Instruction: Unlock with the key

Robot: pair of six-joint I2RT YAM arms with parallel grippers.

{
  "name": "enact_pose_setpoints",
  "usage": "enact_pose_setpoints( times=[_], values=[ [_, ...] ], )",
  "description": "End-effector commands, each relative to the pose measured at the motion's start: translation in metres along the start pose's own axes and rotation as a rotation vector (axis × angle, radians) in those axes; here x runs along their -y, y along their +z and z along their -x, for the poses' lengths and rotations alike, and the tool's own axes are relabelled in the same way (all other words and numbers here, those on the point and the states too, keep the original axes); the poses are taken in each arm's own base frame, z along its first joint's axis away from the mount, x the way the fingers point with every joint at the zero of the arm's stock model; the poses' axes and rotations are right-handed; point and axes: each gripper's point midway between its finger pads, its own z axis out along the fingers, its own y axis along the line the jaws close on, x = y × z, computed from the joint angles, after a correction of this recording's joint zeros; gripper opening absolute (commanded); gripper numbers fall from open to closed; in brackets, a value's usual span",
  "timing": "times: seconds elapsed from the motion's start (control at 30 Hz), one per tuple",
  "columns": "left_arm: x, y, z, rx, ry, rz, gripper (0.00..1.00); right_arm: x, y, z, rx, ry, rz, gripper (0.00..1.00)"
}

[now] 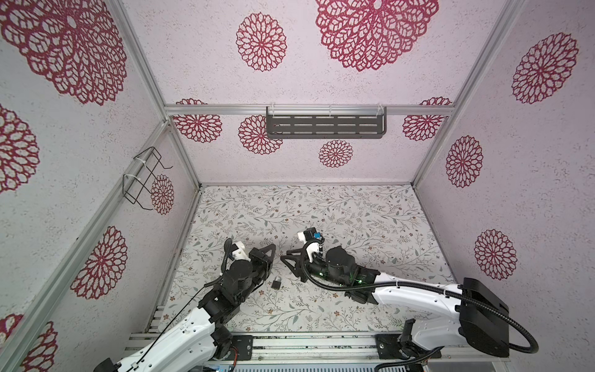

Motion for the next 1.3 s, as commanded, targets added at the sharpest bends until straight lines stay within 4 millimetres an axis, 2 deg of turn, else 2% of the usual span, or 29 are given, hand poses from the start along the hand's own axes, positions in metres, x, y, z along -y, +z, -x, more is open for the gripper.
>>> enact_pose_setpoints(
  times=[0.0,0.07,0.23,0.37,0.57,0.77,1.1,1.27],
  values=[
    [0.02,0.0,-0.001,-0.026,0.203,-0.028,0.0,-0.017,-0.01,0.026,0.033,0.075,0.11,0.43],
    [0.028,0.0,-0.003,-0.039,0.304,-0.05,0.0,-0.018,-0.012,0.031,0.034,0.119,0.154,0.47],
    [0.04,0.0,-0.005,-0.055,0.464,-0.094,0.0,-0.026,-0.013,0.047,0.034,0.19,0.269,0.48],
    [0.053,-0.002,-0.008,-0.07,0.534,-0.168,0.0,-0.028,-0.011,0.047,0.016,0.199,0.282,0.47],
    [0.071,-0.009,-0.015,-0.087,0.575,-0.268,0.0,-0.028,-0.008,0.048,0.008,0.238,0.318,0.46],
    [0.078,-0.012,-0.018,-0.091,0.574,-0.331,0.0,-0.028,-0.007,0.057,0.029,0.254,0.349,0.43],
    [0.092,-0.016,-0.024,-0.115,0.572,-0.402,0.0,-0.027,-0.003,0.057,0.036,0.275,0.374,0.36],
    [0.093,-0.014,-0.026,-0.125,0.58,-0.403,0.0,-0.033,-0.007,0.061,0.048,0.277,0.402,0.32]
  ],
)
